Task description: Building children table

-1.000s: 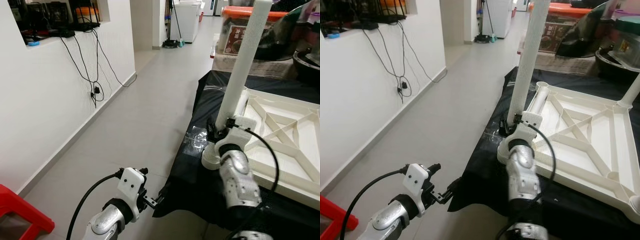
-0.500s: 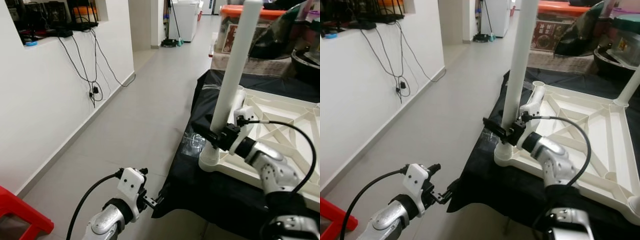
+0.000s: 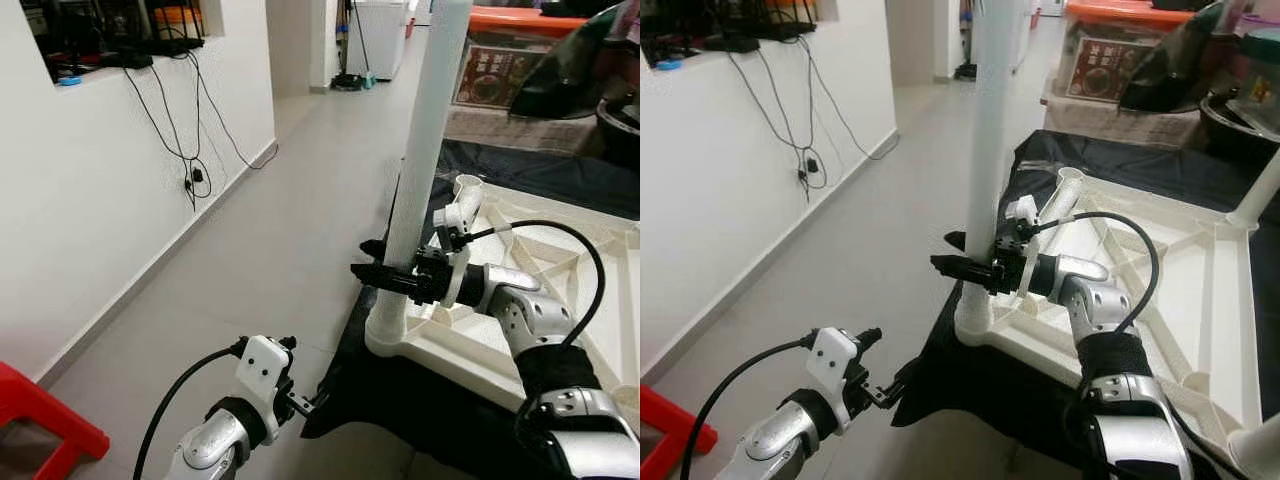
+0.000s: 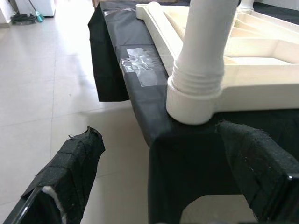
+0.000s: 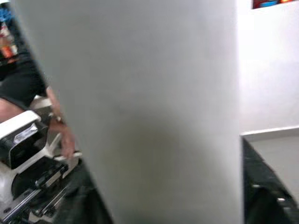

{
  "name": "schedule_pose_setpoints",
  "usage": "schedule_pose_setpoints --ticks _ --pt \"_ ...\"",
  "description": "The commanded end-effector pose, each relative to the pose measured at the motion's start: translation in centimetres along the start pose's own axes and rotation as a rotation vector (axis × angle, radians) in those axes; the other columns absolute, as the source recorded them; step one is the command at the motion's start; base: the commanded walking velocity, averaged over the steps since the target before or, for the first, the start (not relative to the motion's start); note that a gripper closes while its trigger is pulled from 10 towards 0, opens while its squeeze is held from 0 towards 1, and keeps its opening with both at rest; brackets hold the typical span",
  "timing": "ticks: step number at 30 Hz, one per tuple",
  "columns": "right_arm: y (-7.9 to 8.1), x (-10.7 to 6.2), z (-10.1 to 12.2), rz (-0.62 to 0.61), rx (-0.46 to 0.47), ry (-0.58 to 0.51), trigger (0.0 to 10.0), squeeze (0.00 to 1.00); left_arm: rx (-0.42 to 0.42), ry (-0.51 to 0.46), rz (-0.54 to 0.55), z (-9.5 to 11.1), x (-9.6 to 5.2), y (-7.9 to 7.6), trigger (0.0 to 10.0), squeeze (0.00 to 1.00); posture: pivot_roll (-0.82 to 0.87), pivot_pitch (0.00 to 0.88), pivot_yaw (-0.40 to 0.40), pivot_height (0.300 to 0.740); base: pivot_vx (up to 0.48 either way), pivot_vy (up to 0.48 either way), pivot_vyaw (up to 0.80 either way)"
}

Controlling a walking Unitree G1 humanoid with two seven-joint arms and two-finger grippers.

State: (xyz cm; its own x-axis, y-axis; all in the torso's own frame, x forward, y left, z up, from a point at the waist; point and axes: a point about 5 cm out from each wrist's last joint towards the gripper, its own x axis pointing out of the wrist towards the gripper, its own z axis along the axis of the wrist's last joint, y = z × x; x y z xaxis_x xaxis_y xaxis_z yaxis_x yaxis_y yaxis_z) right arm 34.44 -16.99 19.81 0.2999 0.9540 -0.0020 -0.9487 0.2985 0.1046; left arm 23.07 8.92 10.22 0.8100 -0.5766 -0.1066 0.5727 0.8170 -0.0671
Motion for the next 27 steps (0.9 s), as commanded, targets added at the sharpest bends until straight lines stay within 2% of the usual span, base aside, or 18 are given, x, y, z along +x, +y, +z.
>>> schedule_pose_setpoints --ticks 1,5,7,8,11,12,13,14,15,16,17,19,20,21,23,24,26,27 --pt "0.4 0.6 -0.8 0.048 -0.003 0.021 0.0 0.00 0.000 0.020 0.000 -0.5 -0.2 0.0 10.0 0.00 0.10 0.000 -0.020 0.740 0.000 0.000 0.00" --pt "0.3 0.4 -1.4 0.028 -0.009 0.029 0.0 0.00 0.000 0.020 0.001 -0.5 -0.2 0.0 10.0 0.00 0.11 0.000 -0.019 0.740 0.000 0.000 0.00" --pt "-0.1 -0.3 -1.6 -0.102 -0.058 0.008 0.0 0.00 0.001 0.020 0.002 -0.5 -0.1 0.1 10.0 0.00 0.11 0.000 -0.021 0.740 0.000 0.000 0.00" --pt "-0.1 -0.3 -1.6 -0.102 -0.058 0.008 0.0 0.00 0.001 0.020 0.002 -0.5 -0.1 0.1 10.0 0.00 0.11 0.000 -0.021 0.740 0.000 0.000 0.00" --pt "-0.8 -0.8 -1.4 -0.261 -0.085 -0.028 0.0 0.00 0.001 0.019 0.004 -0.5 -0.2 0.1 10.0 0.00 0.10 0.000 -0.013 0.740 0.000 0.000 0.00" --pt "-0.8 -0.8 -1.4 -0.261 -0.085 -0.028 0.0 0.00 0.001 0.019 0.004 -0.5 -0.2 0.1 10.0 0.00 0.10 0.000 -0.013 0.740 0.000 0.000 0.00" --pt "-1.7 -0.9 -1.4 -0.453 -0.086 -0.049 0.0 0.00 0.002 0.020 0.003 -0.4 -0.2 0.2 10.0 0.00 0.09 0.000 -0.011 0.740 0.000 0.000 0.00" --pt "-1.7 -0.9 -1.4 -0.453 -0.086 -0.049 0.0 0.00 0.002 0.020 0.003 -0.4 -0.2 0.2 10.0 0.00 0.09 0.000 -0.011 0.740 0.000 0.000 0.00" --pt "-2.5 -1.3 -1.4 -0.661 -0.098 -0.045 0.0 0.00 0.003 0.021 0.001 -0.4 -0.2 0.2 10.0 0.00 0.09 0.000 -0.006 0.740 0.000 0.000 0.00" --pt "-2.9 -1.7 -1.5 -0.802 -0.108 -0.043 0.0 0.00 0.003 0.021 -0.001 -0.4 -0.2 0.2 10.0 0.00 0.09 0.000 -0.006 0.740 0.000 0.000 0.00" --pt "-3.5 -3.3 -2.1 -1.088 -0.089 -0.035 0.0 0.00 0.003 0.023 -0.003 -0.4 -0.2 0.3 10.0 0.00 0.08 0.000 -0.001 0.740 0.000 0.000 0.00" --pt "-3.5 -3.3 -2.1 -1.088 -0.089 -0.035 0.0 0.00 0.003 0.023 -0.003 -0.4 -0.2 0.3 10.0 0.00 0.08 0.000 -0.001 0.740 0.000 0.000 0.00" --pt "-3.7 -4.5 -2.6 -1.268 -0.074 -0.025 0.0 0.00 0.003 0.025 -0.004 -0.4 -0.2 0.3 10.0 0.00 0.08 0.000 -0.001 0.740 0.000 0.000 0.00" --pt "-3.7 -4.5 -2.6 -1.268 -0.074 -0.025 0.0 0.00 0.003 0.025 -0.004 -0.4 -0.2 0.3 10.0 0.00 0.08 0.000 -0.001 0.740 0.000 0.000 0.00" --pt "-2.9 -7.1 -3.7 -1.648 -0.014 -0.042 0.0 0.00 0.004 0.026 -0.006 -0.4 -0.1 0.3 10.0 0.00 0.09 0.000 -0.005 0.740 0.000 0.000 0.00" --pt "-2.9 -7.1 -3.7 -1.648 -0.014 -0.042 0.0 0.00 0.004 0.026 -0.006 -0.4 -0.1 0.3 10.0 0.00 0.09 0.000 -0.005 0.740 0.000 0.000 0.00" --pt "-1.3 -8.5 -4.1 -1.900 0.038 -0.101 0.0 0.00 0.007 0.025 -0.004 -0.4 -0.2 0.2 10.0 0.00 0.10 0.000 -0.010 0.740 0.000 0.000 0.00" --pt "-1.3 -8.5 -4.1 -1.900 0.038 -0.101 0.0 0.00 0.007 0.025 -0.004 -0.4 -0.2 0.2 10.0 0.00 0.10 0.000 -0.010 0.740 0.000 0.000 0.00"
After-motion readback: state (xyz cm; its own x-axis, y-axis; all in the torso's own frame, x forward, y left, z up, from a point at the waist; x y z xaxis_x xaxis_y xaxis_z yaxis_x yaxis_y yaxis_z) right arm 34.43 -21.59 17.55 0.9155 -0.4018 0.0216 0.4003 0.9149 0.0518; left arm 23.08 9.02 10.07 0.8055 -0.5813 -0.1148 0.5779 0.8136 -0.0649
